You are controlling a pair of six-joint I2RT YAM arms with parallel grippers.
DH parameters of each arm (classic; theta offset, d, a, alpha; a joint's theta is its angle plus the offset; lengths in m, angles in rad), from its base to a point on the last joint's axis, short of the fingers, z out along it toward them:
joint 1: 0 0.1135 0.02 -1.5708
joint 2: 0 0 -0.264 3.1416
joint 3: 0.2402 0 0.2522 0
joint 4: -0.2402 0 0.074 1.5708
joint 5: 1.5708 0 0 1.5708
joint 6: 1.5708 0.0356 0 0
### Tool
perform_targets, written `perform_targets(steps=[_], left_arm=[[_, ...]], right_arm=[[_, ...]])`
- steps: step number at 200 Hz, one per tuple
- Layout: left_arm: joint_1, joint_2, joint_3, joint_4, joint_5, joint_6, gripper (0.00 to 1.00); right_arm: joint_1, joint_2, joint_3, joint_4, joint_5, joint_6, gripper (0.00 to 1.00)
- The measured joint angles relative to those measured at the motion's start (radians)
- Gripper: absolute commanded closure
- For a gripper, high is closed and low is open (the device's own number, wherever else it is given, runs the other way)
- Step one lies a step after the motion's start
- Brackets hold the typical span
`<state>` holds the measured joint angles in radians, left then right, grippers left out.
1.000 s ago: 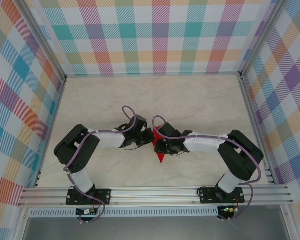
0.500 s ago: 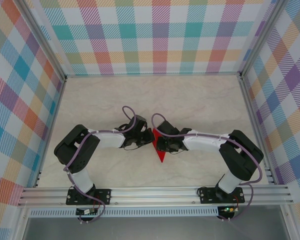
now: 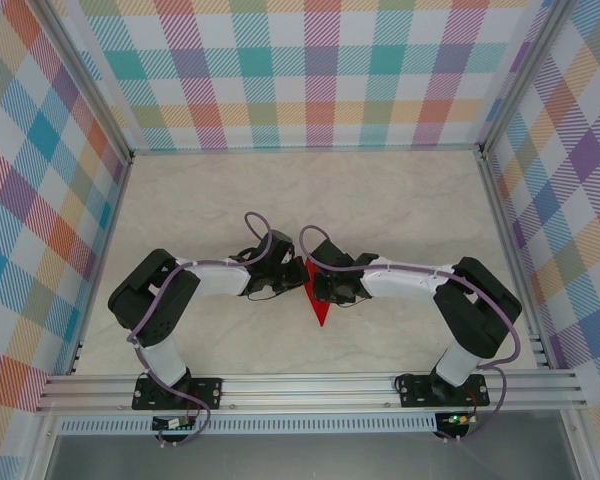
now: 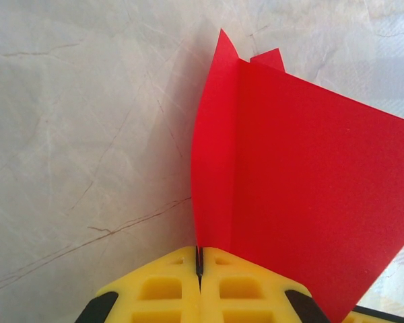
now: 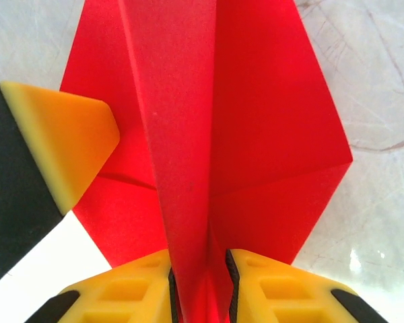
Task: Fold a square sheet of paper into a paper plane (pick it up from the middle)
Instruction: Move the paper plane to the center of the table.
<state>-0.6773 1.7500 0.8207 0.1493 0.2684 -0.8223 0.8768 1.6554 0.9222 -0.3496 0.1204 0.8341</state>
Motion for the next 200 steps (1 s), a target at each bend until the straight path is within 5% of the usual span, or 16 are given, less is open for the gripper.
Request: perform_targets(steps=[46, 123, 200], left_arm=[[0.0, 0.0, 0.0, -0.016, 0.0, -0.001, 0.91], [0.06, -0.208, -0.026, -0.162, -0.157, -0.003, 0.43], [0.087, -0.363, -0.082, -0.394, -0.38, 0.0, 0.28]], right_arm=[[0.02, 0.019, 0.0, -0.016, 0.0, 0.024, 0.81], [0.021, 0.032, 0.048, -0.104, 0.053, 0.028, 0.85], [0.021, 0.112, 0.112, -0.15, 0.07, 0.021, 0.8]])
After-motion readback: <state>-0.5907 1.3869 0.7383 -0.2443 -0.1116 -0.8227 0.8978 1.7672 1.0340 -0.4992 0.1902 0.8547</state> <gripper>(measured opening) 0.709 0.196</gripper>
